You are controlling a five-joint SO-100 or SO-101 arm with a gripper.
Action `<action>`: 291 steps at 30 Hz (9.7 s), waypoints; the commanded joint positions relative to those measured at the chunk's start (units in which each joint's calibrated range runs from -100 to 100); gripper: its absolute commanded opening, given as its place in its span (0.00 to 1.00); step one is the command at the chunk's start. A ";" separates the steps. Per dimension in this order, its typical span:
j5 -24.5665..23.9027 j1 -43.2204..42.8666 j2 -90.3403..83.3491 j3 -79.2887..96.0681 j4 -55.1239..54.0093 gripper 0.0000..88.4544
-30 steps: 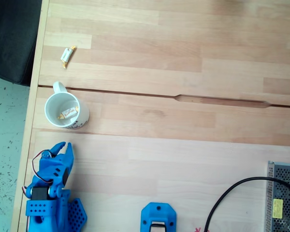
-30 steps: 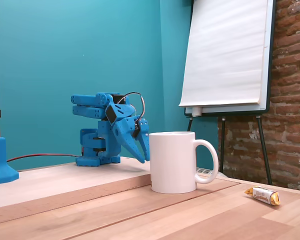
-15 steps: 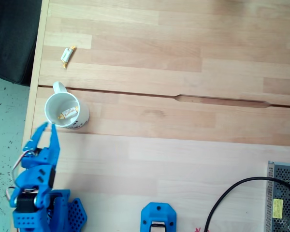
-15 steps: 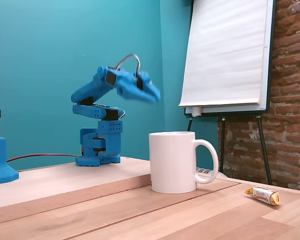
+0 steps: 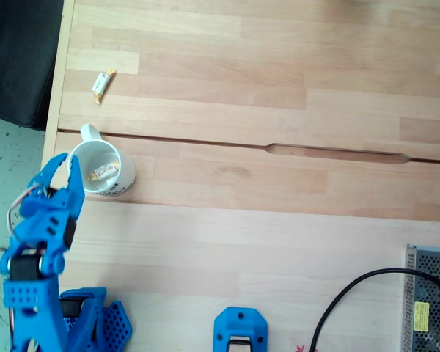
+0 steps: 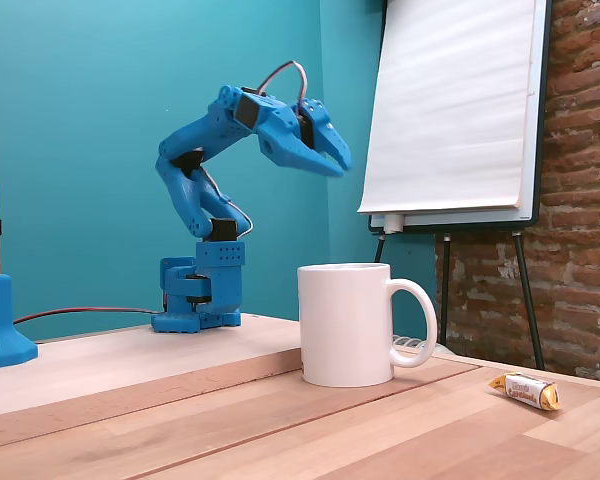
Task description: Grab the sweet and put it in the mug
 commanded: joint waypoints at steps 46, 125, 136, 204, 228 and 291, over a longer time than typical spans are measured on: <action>-2.93 -0.38 71.36 -76.15 21.03 0.05; 3.57 1.43 113.36 -107.56 9.58 0.31; 3.57 -0.67 113.62 -107.56 9.34 0.31; 4.20 0.56 125.58 -117.46 0.30 0.25; 3.81 1.07 124.98 -117.46 0.39 0.04; 4.15 1.80 26.27 -24.33 5.47 0.04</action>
